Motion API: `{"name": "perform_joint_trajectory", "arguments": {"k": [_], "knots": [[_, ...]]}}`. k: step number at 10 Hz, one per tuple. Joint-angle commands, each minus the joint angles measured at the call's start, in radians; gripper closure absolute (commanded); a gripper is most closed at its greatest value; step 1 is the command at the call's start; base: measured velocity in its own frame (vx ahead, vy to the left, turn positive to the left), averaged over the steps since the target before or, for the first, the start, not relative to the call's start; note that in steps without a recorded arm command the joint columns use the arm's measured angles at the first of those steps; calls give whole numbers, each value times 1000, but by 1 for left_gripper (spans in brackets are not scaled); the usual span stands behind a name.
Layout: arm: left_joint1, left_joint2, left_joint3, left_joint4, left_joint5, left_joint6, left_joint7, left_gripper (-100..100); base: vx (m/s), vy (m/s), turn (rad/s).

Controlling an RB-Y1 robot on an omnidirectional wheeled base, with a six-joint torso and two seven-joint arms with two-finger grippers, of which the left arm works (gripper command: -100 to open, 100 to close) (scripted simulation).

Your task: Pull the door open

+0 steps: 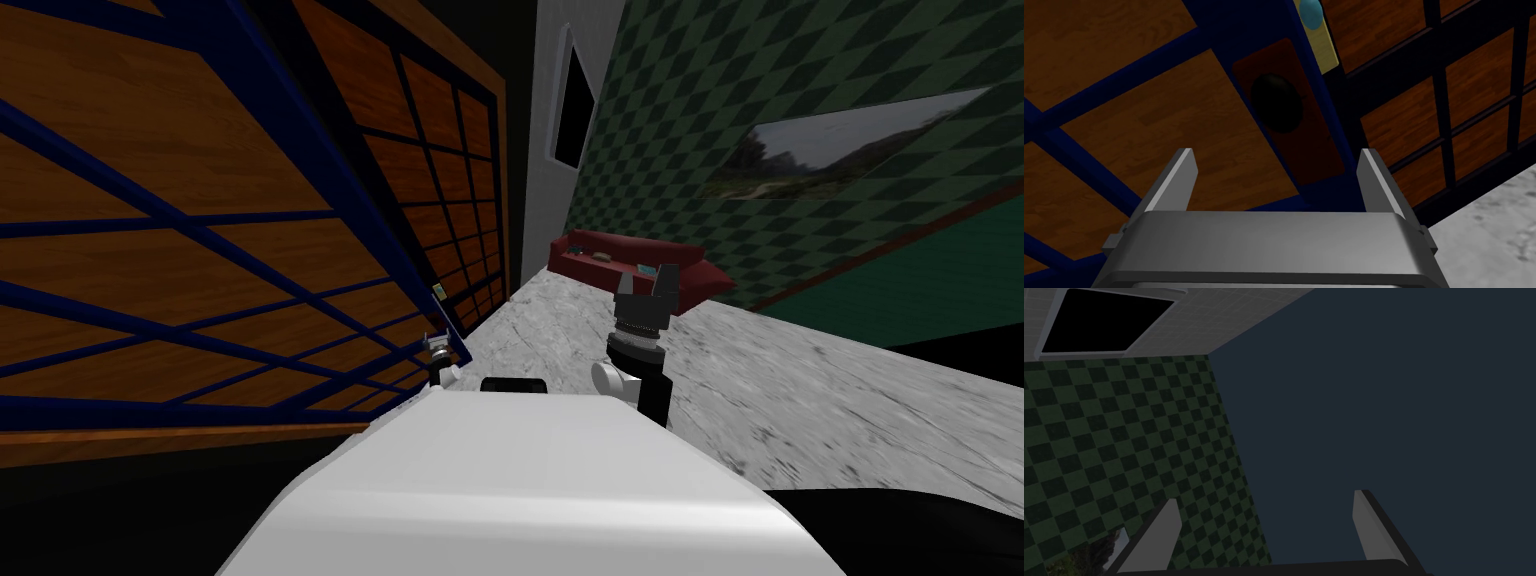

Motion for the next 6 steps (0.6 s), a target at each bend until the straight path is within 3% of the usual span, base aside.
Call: {"name": "perform_joint_trajectory", "arguments": {"k": [1, 5, 6], "knots": [[-2, -3, -3, -1, 10, -1, 37, -100, -50, 9, -24], [-13, -13, -17, 0, 54, -5, 142, -100, -58, 4, -46], [-13, -13, -17, 0, 54, -5, 155, -100, -60, 0, -19]]}}
